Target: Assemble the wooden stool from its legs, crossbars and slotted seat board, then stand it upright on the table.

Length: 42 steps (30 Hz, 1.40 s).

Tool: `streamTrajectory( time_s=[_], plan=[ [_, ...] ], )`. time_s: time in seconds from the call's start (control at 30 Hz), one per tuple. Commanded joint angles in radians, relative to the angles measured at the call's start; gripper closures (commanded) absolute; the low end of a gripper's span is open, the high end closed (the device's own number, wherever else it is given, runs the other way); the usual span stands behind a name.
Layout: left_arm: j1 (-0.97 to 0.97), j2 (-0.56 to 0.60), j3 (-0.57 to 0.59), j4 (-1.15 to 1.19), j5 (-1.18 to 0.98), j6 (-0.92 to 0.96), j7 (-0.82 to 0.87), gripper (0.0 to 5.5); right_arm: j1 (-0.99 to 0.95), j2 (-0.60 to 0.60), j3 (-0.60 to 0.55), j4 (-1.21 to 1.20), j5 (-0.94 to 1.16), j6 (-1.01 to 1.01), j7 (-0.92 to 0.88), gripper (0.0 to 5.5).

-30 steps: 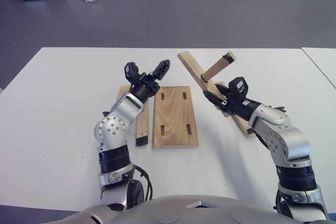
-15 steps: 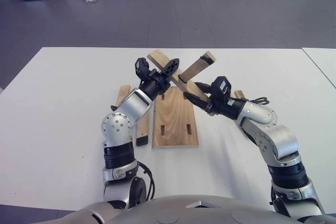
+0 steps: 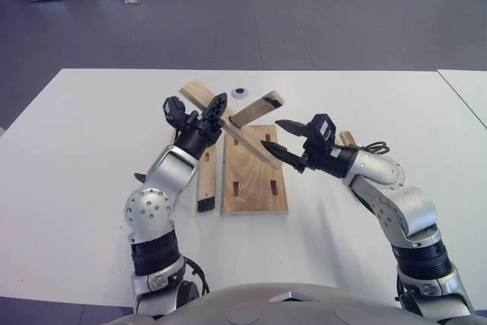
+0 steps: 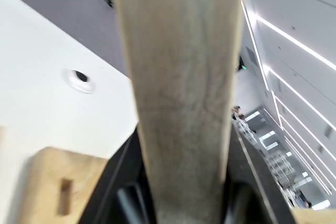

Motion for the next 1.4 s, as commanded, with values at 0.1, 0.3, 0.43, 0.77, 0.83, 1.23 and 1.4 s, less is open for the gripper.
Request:
streamTrajectory(
  time_s=[0.1, 0.3, 0.43, 0.77, 0.83, 1.23, 1.4],
  plan=[
    [0.252, 0.075, 0.072, -0.196, 0.003, -0.047, 0.038, 4.49, 0.174, -0.184, 0.021, 0.082, -0.144, -0.023, 0.025, 2.48],
    [0.340, 0.086, -0.009, -0.208, 0.163, -0.132, 0.022, 4.49, 0.201, -0.135, 0.114, 0.132, -0.173, -0.018, 0.035, 2.48],
    [0.351, 0.074, -0.084, -0.179, 0.276, -0.201, 0.008, 4.49, 0.157, -0.093, 0.149, 0.180, -0.183, -0.017, 0.034, 2.48],
    [0.421, 0.223, -0.282, -0.284, 0.567, -0.182, 0.012, 4.49, 0.100, 0.000, 0.164, 0.226, -0.142, -0.001, 0.051, 2.48],
    [0.426, 0.248, -0.333, -0.271, 0.632, -0.176, 0.011, 4.49, 0.100, -0.006, 0.138, 0.228, -0.153, -0.003, 0.040, 2.48],
    [0.370, 0.309, -0.515, -0.135, 0.897, -0.303, -0.077, 4.48, 0.076, -0.067, 0.092, 0.246, -0.186, -0.021, 0.058, 2.48],
    [0.326, 0.234, -0.433, -0.175, 0.734, -0.387, -0.135, 4.48, 0.054, -0.066, 0.079, 0.261, -0.184, -0.030, 0.054, 2.48]
  ],
)
